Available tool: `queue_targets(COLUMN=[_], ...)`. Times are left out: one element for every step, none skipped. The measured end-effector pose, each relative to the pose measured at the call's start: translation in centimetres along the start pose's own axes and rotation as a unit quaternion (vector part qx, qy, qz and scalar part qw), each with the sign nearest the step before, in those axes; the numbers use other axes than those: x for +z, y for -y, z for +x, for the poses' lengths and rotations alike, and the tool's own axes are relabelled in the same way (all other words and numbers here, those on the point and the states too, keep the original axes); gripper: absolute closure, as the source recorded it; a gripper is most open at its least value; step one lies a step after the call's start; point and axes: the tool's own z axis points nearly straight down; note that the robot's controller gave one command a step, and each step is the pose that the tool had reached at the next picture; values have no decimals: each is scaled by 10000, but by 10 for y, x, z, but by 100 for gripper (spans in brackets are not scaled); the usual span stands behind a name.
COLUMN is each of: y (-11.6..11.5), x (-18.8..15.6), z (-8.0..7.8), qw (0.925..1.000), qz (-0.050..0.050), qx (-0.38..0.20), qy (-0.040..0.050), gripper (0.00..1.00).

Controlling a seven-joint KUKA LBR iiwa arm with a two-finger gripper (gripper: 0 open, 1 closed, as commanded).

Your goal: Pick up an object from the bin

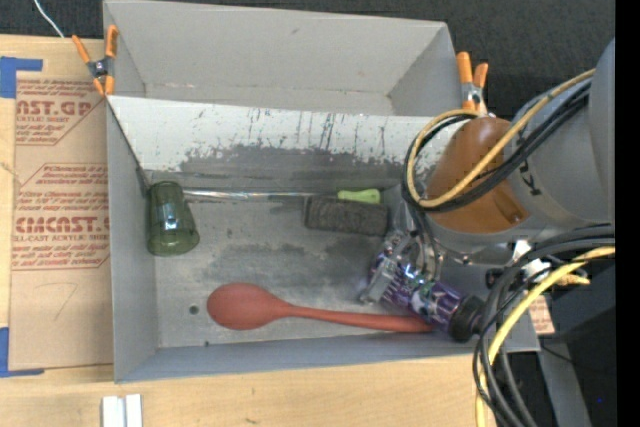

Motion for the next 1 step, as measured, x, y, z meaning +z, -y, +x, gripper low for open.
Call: queue_targets(y=[18], x=[2], z=[-9], qw=[9997], qz=[-69], qx=[-191], qy=[-152], gripper=[100])
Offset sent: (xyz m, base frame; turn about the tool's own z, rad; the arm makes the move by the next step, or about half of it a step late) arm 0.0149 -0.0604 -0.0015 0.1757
